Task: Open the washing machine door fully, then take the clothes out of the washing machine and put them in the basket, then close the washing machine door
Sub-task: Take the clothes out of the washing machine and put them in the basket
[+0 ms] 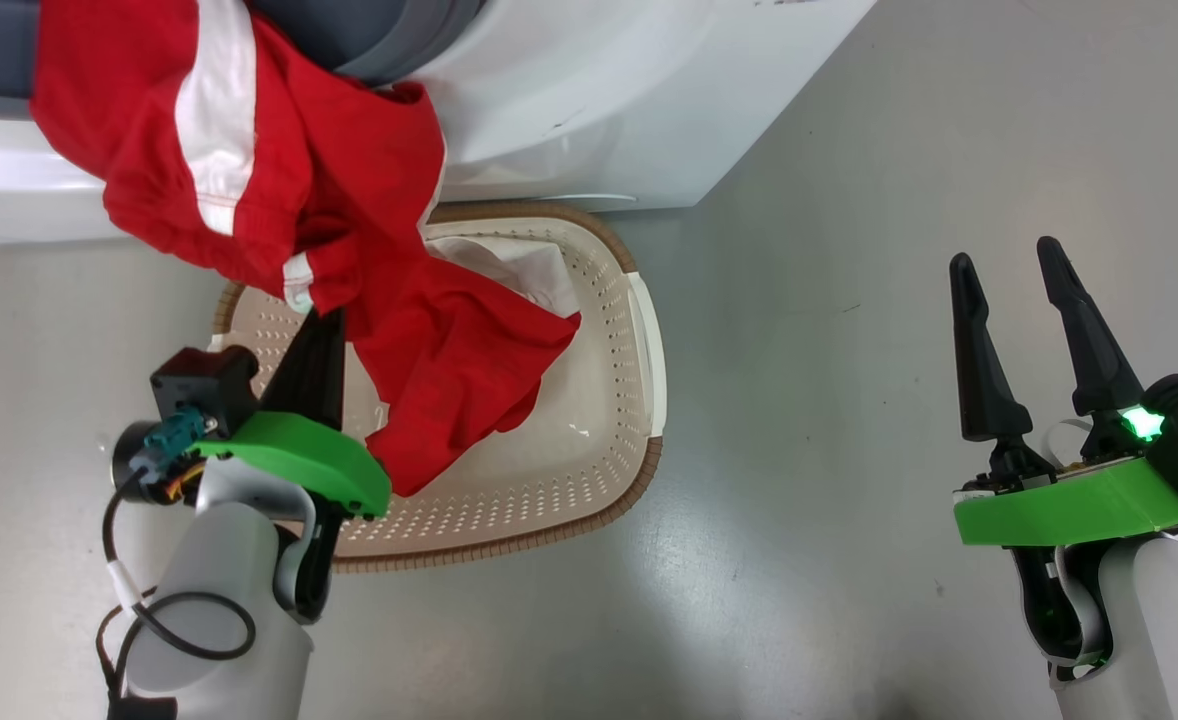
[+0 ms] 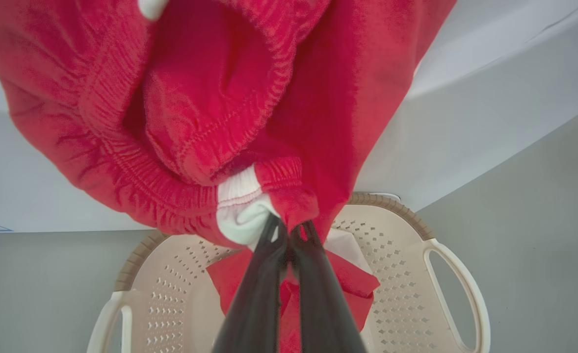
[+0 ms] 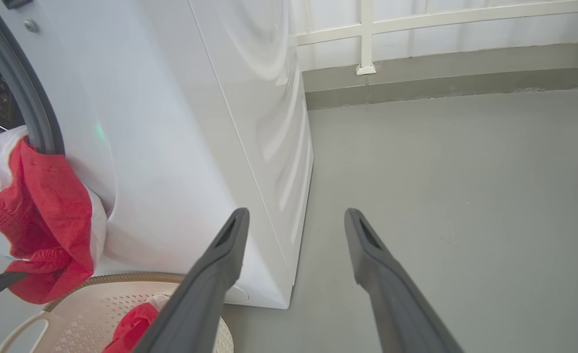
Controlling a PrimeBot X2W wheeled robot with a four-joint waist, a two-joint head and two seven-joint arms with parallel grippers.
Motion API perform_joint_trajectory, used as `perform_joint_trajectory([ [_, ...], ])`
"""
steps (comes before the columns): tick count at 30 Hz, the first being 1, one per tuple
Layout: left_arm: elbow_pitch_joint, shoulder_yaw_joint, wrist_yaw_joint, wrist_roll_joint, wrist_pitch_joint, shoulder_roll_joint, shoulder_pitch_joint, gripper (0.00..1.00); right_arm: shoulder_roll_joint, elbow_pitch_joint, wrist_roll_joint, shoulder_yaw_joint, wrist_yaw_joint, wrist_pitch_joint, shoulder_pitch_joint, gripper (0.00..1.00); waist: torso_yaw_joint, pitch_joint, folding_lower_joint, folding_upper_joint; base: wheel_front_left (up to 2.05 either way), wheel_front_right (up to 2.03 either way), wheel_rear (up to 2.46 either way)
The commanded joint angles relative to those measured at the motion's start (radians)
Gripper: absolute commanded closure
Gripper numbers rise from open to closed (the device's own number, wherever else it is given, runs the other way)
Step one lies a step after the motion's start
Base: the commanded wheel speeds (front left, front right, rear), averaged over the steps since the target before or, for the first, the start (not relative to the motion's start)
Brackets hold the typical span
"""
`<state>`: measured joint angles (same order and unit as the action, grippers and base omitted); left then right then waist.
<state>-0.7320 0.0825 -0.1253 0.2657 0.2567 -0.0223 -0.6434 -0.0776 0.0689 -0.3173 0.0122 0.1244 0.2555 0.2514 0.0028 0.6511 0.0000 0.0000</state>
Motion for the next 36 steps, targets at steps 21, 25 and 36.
perform_joint_trajectory([
  [21, 0.023, -0.027, -0.005, 0.016, 0.005, -0.028, 0.023, 0.00, -0.001, -0.018, -0.002, -0.032, 0.006, 0.006, -0.017, 0.00, 0.006, -0.029, 0.0000, 0.0000, 0.00, 0.00, 0.00],
  [25, 0.072, -0.033, -0.005, 0.010, 0.005, -0.028, 0.047, 0.00, -0.004, -0.018, -0.001, -0.031, 0.006, 0.006, -0.023, 0.00, 0.011, -0.040, 0.0000, 0.0000, 0.00, 0.00, 0.00],
  [36, 0.275, -0.086, -0.005, -0.022, 0.005, -0.028, 0.147, 0.00, -0.006, -0.021, 0.000, -0.026, 0.006, 0.006, -0.041, 0.00, 0.030, -0.055, 0.0000, 0.0000, 0.00, 0.00, 0.00],
])
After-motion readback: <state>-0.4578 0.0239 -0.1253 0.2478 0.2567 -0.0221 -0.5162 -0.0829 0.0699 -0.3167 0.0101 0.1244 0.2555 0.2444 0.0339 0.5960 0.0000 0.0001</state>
